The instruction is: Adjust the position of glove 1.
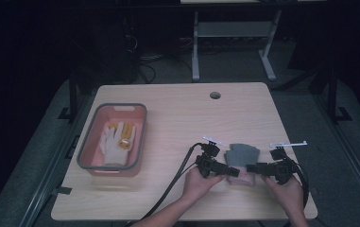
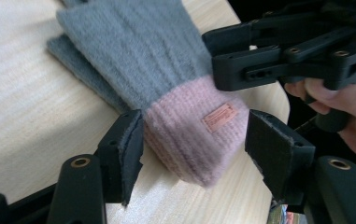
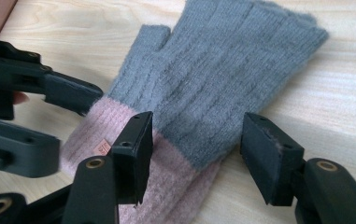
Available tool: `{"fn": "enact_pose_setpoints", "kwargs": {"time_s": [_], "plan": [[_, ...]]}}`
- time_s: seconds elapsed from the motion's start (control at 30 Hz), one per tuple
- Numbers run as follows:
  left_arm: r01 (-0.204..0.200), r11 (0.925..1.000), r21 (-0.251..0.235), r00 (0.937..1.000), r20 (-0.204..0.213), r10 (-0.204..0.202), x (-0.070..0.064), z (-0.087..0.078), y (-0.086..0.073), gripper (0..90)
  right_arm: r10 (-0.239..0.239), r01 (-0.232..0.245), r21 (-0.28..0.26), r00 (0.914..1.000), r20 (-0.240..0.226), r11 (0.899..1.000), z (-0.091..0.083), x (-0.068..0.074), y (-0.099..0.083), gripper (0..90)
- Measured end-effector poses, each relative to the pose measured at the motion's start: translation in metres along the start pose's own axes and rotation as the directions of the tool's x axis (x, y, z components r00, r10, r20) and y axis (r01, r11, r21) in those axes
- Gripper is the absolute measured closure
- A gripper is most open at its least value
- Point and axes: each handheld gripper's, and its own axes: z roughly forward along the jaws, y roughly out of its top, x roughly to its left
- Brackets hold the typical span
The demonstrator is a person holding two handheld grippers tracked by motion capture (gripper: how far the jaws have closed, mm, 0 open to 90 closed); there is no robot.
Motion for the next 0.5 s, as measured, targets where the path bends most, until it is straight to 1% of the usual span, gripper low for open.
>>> {"fn": "enact_pose_setpoints", "kwargs": {"time_s": [0.1,0.27,0.3,0.4,0.5], "plan": [[0.000,1.0000,0.009,0.9999,-0.012,0.000,0.002,0.003,0.000,40.2,0.010,-0.010,0.010,0.9999,-0.004,1.000,0.001,-0.002,-0.002,43.7],[0.012,0.9995,0.028,0.9999,-0.011,-0.012,0.003,0.008,-0.002,41.7,0.035,-0.035,0.015,0.9993,-0.015,0.999,0.005,-0.003,-0.005,43.5],[0.011,0.9995,0.028,0.9998,-0.014,-0.011,0.003,0.009,-0.002,42.5,0.036,-0.036,0.012,0.9992,-0.020,0.999,0.006,-0.004,-0.005,43.5],[0.017,0.9994,0.031,0.9997,-0.017,-0.017,0.004,0.011,-0.002,44.0,0.069,-0.069,0.010,0.9966,-0.046,0.998,0.008,-0.007,-0.007,44.4],[0.023,0.9993,0.029,0.9997,-0.013,-0.023,0.006,0.011,-0.001,45.5,0.065,-0.065,0.005,0.9968,-0.046,0.998,0.009,-0.006,-0.007,45.9]]}}
